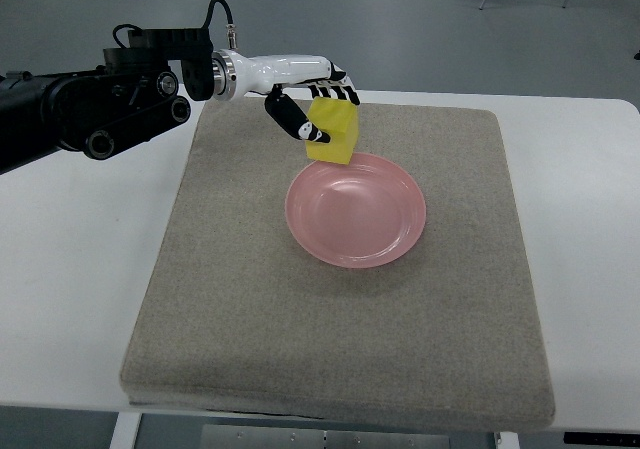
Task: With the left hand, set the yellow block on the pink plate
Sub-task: 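Carry the yellow cube with the left hand onto the pink plate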
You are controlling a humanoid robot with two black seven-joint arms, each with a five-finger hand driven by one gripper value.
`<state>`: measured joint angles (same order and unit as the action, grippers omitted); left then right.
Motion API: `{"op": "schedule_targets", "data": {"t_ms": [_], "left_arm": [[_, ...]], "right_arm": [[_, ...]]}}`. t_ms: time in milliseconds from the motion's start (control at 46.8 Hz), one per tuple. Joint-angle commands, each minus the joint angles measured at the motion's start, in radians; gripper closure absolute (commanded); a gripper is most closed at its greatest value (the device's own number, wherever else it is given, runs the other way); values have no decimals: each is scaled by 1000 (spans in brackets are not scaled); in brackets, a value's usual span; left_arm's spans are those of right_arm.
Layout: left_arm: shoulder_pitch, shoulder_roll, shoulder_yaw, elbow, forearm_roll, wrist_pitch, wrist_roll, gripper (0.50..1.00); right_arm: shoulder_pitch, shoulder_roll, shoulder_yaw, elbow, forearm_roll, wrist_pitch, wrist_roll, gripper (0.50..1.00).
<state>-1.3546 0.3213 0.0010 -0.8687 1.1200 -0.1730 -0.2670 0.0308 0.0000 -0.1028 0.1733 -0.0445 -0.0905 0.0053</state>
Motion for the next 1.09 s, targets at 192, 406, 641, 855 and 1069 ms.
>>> {"op": "schedule_targets", "data": {"t_ms": [192, 406, 641, 855, 1069], "left_arm": [[15, -18, 10, -21, 73, -13, -1, 765], [29, -53, 10, -39, 73, -13, -1, 754], [52, -54, 13, -67, 76, -14, -1, 739], [69, -70, 14, -62, 80, -14, -1, 703], [72, -71, 13, -64, 78, -14, -1, 615]], "right_arm": [[0, 0, 0, 0, 0, 0, 1, 576], [0, 0, 0, 0, 0, 0, 1, 576], [0, 0, 0, 0, 0, 0, -1, 576], [0, 0, 0, 0, 0, 0, 1, 576], [0, 0, 0, 0, 0, 0, -1, 576]]}}
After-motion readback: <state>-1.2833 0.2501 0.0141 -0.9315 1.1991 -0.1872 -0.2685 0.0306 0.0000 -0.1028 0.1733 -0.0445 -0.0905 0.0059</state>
